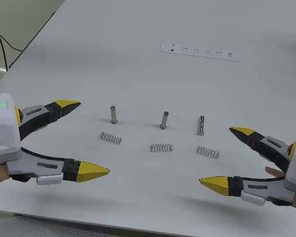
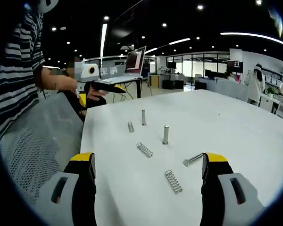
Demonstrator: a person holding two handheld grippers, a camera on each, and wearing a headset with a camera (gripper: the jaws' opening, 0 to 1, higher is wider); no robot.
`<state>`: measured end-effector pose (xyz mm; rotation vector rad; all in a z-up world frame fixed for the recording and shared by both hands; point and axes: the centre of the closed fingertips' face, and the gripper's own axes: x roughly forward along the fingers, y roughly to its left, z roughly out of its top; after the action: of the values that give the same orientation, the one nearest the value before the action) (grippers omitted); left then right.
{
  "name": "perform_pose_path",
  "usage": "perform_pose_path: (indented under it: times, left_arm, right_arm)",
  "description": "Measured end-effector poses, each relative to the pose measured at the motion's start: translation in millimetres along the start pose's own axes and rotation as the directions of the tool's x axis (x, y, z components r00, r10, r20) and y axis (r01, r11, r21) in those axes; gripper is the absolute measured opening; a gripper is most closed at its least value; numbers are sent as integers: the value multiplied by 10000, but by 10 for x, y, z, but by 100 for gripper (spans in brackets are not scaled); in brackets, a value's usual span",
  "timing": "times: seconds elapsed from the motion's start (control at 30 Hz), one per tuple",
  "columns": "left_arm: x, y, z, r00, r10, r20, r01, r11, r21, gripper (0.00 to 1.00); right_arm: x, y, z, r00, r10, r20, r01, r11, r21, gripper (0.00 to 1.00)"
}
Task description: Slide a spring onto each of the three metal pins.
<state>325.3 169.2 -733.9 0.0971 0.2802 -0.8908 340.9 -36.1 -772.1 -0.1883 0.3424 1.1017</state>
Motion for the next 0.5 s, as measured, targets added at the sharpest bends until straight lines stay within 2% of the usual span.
perform_pose_path:
  times: [0.5]
  left_arm:
    - [-3, -21, 1, 10000, 42, 1, -42, 10000, -42, 98]
  right_arm:
    - [-2, -11, -28, 10000, -68, -36, 68, 10000, -12, 90]
